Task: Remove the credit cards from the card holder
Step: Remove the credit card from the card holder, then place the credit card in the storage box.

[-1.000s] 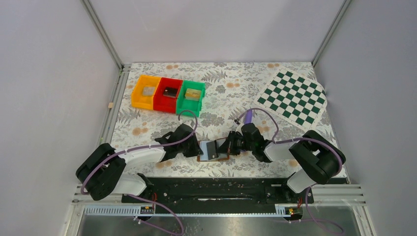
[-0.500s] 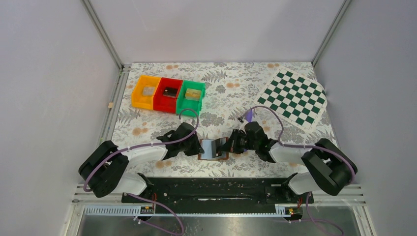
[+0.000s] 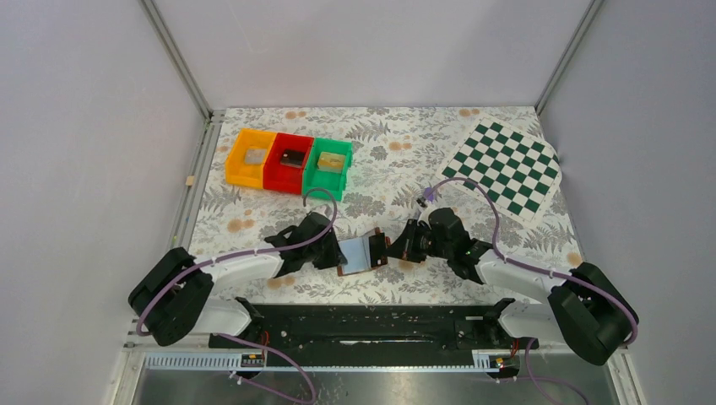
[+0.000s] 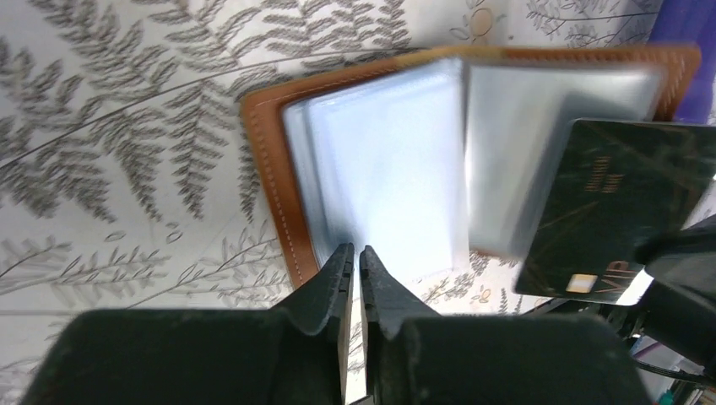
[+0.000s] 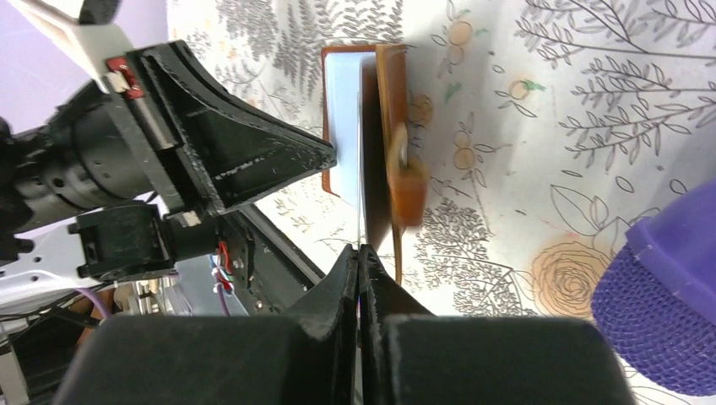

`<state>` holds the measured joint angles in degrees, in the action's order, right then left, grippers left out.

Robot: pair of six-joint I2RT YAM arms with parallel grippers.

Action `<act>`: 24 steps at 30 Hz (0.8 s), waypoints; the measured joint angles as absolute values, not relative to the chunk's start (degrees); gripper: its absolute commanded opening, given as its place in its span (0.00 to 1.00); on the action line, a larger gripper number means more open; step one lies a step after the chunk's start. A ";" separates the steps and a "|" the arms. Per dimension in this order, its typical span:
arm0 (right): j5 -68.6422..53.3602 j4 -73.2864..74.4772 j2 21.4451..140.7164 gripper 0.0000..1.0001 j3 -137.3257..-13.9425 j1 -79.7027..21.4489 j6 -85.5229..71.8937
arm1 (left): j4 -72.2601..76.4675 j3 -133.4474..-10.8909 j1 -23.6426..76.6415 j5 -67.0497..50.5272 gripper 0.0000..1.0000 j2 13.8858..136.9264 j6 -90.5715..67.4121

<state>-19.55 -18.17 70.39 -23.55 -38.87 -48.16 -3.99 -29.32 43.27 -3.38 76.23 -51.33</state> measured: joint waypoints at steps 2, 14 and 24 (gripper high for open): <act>-19.62 -18.20 68.88 0.00 -23.64 -38.85 -48.18 | -5.65 -28.88 43.27 -2.81 0.14 74.46 -51.29; -20.69 -18.83 66.89 0.00 -24.58 -38.83 -49.36 | -13.13 -28.64 43.22 -1.13 0.27 63.35 -50.81; -21.98 -21.10 67.11 0.00 -24.58 -38.83 -50.61 | -12.78 -28.88 43.20 -2.44 0.30 62.98 -50.35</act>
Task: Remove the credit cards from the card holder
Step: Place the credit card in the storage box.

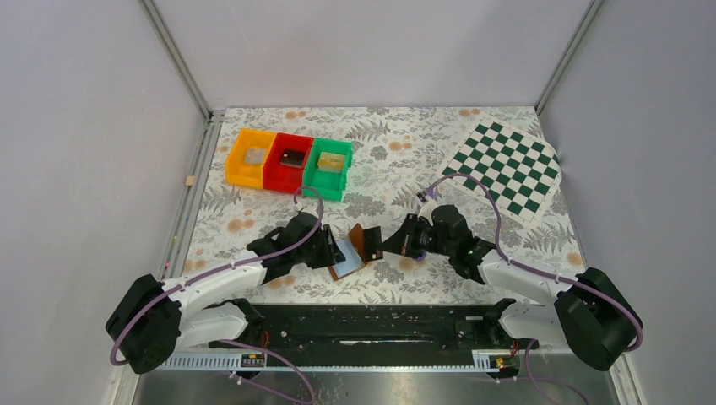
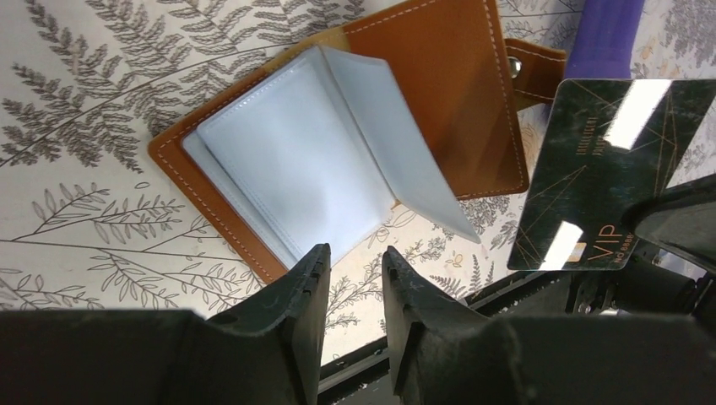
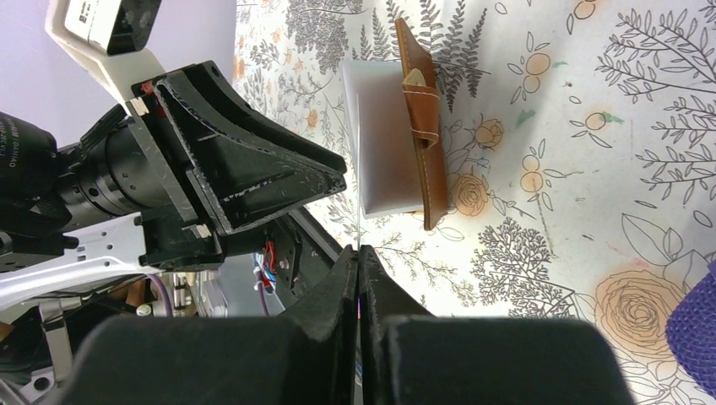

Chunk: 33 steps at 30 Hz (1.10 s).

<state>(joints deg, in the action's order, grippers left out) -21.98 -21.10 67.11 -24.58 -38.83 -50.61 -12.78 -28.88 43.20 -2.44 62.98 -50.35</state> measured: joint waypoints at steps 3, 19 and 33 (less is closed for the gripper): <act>-22.28 -22.04 66.96 0.00 -24.58 -38.83 -51.35 | -11.66 -28.88 43.20 -3.68 0.35 62.98 -49.87; -23.70 -32.95 68.05 0.00 -24.12 -38.83 -57.52 | -0.51 -27.64 42.48 -5.72 0.39 67.33 -47.77; -20.10 -35.81 69.25 0.00 -23.18 -38.81 -59.44 | 6.87 -25.87 41.63 -7.33 0.55 61.65 -45.34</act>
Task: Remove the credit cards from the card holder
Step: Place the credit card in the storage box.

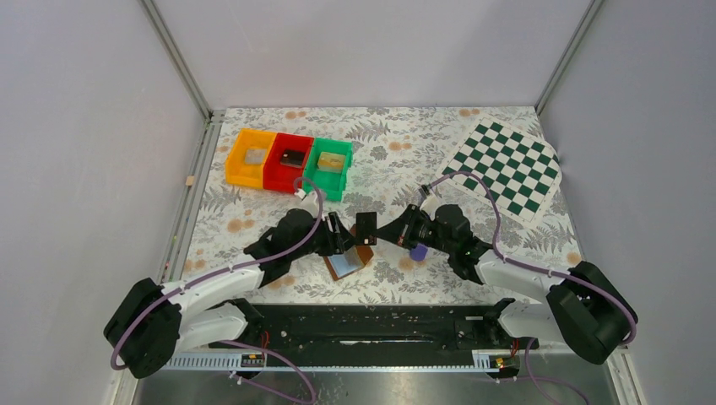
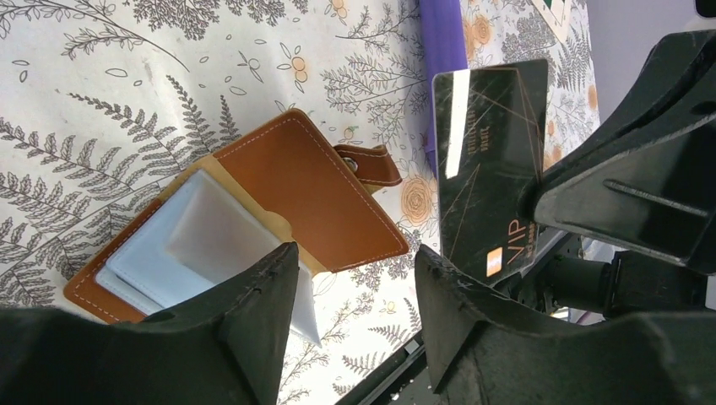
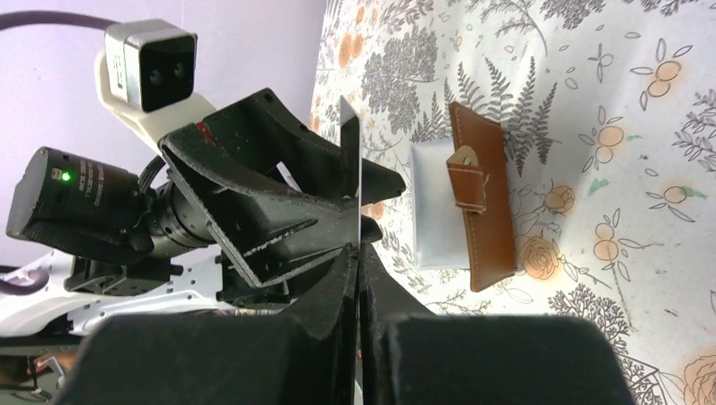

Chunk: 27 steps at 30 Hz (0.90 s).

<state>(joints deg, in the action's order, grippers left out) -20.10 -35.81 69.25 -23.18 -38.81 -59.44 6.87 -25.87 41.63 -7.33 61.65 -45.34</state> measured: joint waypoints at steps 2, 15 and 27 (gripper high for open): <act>-19.31 -36.91 70.02 0.00 -23.16 -38.81 -59.90 | 7.84 -25.30 41.43 -7.33 0.57 61.60 -44.49; -15.44 -48.40 73.91 0.00 -18.94 -38.57 -67.16 | 15.25 -20.14 41.34 -9.08 0.60 60.16 -43.29; -14.13 -55.02 73.93 0.00 -18.09 -38.57 -72.53 | 20.56 -19.03 41.52 -9.10 0.65 51.86 -45.78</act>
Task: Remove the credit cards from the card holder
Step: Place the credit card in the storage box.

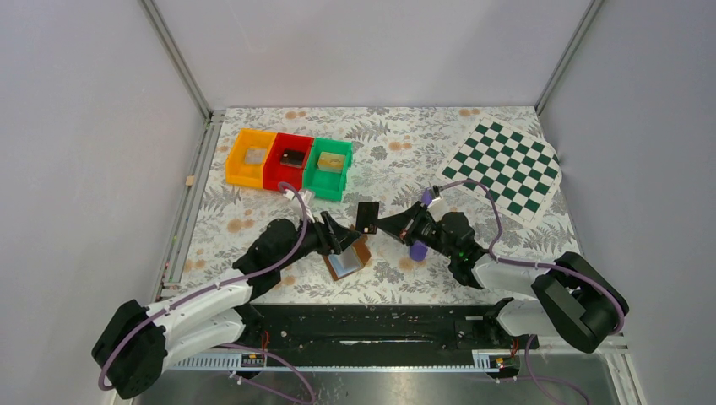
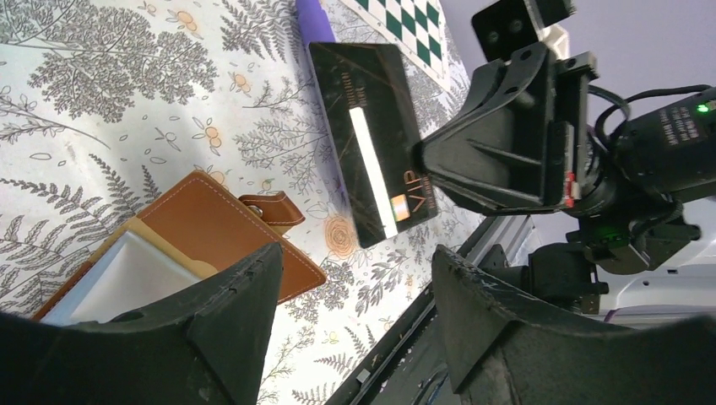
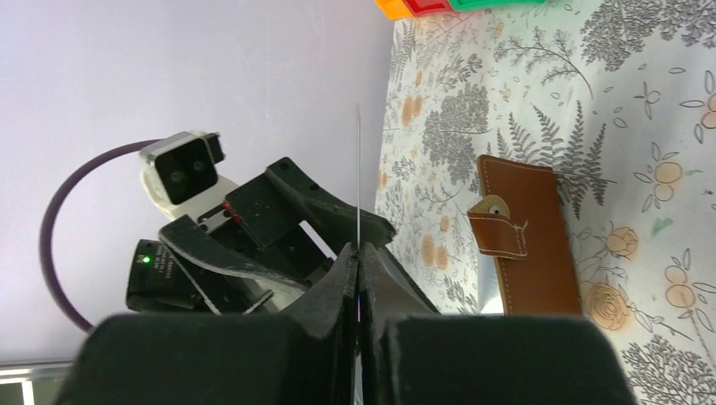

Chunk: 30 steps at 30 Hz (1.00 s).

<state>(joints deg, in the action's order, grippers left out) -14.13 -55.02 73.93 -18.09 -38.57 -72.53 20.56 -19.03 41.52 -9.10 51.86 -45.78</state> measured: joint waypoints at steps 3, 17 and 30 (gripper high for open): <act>-14.24 -56.73 74.30 0.00 -17.96 -38.57 -73.52 | 20.82 -19.03 41.52 -9.17 0.63 53.34 -46.19; -21.32 -67.46 81.73 0.10 -15.57 -37.91 -75.09 | 26.33 -18.94 41.17 -13.47 0.00 55.48 -52.36; -39.75 -49.21 75.35 0.63 -23.44 -33.01 -55.99 | 4.38 -23.88 40.18 -22.00 0.00 46.94 -44.36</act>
